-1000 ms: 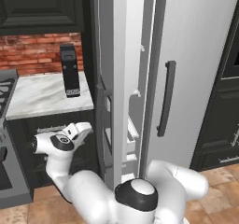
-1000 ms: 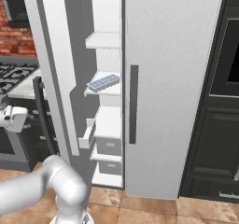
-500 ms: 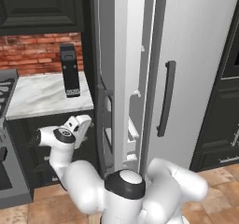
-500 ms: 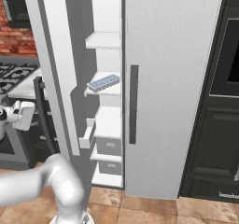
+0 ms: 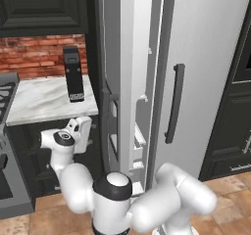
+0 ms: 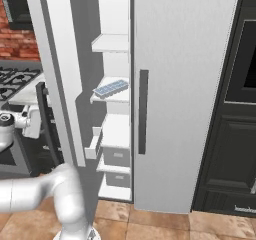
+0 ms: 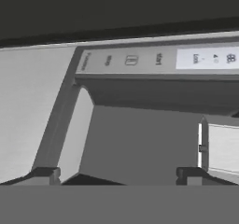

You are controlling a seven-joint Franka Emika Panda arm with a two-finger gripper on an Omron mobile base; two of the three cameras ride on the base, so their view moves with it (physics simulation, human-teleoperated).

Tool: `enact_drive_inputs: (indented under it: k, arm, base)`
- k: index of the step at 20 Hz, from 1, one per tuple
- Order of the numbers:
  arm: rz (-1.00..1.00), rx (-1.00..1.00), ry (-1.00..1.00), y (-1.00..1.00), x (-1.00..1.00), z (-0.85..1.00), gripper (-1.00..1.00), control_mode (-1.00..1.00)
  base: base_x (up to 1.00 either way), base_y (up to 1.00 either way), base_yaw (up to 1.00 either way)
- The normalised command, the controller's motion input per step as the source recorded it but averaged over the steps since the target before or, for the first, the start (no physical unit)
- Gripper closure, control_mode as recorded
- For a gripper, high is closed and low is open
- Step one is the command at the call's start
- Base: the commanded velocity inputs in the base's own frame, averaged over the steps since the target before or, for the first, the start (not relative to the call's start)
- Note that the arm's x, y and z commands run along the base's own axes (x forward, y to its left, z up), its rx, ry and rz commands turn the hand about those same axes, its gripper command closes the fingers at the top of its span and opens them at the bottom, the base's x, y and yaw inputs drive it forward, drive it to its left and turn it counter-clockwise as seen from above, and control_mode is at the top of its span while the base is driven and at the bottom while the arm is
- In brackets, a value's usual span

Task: The ice cube tray has been filled with water. Take the tray and place it in the freezer to make ice. Close the freezer door after placing the tray.

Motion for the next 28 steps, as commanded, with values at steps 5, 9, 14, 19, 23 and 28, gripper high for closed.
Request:
enact_drive_inputs:
  k: [5, 9, 14, 19, 23, 28]
  arm:
    - [-0.07, -0.05, 0.22, -0.39, 0.30, -0.14, -1.00, -1.00]
    - [-0.09, -0.04, 0.26, -0.50, 0.30, -0.13, -1.00, -1.00]
    - [-0.07, -0.05, 0.21, -0.56, 0.18, -0.18, -1.00, -1.00]
    - [-0.01, -0.05, 0.11, -0.74, 0.00, -0.33, -1.00, -1.00]
    - [0.00, -0.03, 0.06, -0.76, 0.00, -0.26, -1.00, -1.00]
    - [0.00, -0.01, 0.03, -0.77, 0.02, -0.11, -1.00, -1.00]
  base:
    - [0.00, 0.00, 0.00]
    - [0.00, 0.00, 0.00]
    - [0.00, 0.00, 0.00]
    - [0.00, 0.00, 0.00]
    - [0.00, 0.00, 0.00]
    - [0.00, 0.00, 0.00]
